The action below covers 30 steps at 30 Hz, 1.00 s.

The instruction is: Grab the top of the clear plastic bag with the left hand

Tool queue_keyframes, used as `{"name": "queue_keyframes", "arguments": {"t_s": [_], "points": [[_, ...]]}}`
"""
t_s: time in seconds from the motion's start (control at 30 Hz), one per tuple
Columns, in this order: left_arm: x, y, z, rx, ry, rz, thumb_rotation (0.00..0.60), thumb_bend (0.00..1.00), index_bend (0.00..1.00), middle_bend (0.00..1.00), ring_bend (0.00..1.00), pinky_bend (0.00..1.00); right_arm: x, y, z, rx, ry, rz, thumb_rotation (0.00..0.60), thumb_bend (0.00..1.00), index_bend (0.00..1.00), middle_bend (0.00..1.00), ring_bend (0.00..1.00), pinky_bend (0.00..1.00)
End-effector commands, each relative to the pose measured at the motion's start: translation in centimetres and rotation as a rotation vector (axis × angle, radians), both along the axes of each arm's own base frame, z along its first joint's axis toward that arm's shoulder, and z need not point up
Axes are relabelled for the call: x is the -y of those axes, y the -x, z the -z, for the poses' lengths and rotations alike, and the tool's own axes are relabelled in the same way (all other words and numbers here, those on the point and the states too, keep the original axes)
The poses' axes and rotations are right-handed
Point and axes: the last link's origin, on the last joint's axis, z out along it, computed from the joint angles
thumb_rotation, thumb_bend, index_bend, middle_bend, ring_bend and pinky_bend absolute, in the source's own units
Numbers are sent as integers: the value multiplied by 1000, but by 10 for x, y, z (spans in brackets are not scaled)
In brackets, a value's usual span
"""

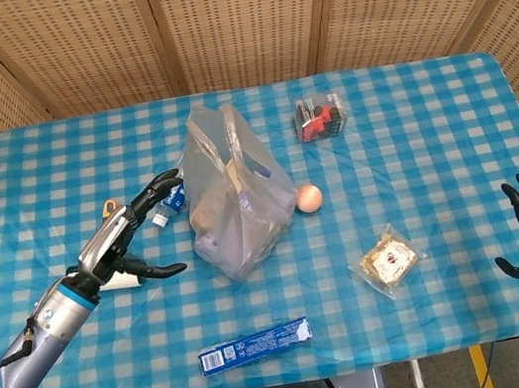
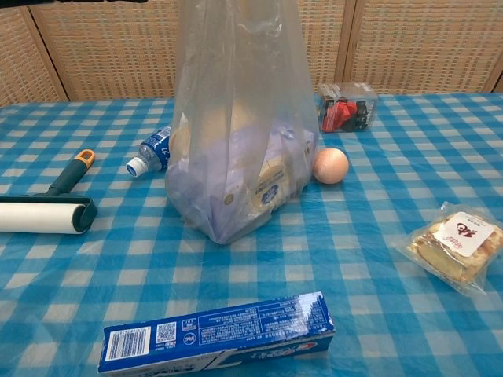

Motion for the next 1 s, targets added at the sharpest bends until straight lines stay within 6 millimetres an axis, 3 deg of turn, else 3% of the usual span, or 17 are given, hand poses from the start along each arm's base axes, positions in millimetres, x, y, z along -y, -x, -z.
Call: {"name": "queue_keyframes", "arguments": {"t_s": [0.03,0.3,0.43,1.0], "points": [[-19,-49,0,109,120,-10,600,0,100,0,0,0,1,3,-3,4,10,12,600,0,0,0,0,0],[-38,-78,4,128,229,-70,600,0,2,0,0,0,2,2,-6,20,18,12,600,0,0,0,0,0],[-44,-87,10,126,263,-82,600,0,0,0,0,0,2,3,-9,26,23,16,600,0,0,0,0,0],[-48,-59,22,186,282,-162,600,0,0,0,0,0,2,7,-11,34,21,26,600,0,0,0,0,0]]}}
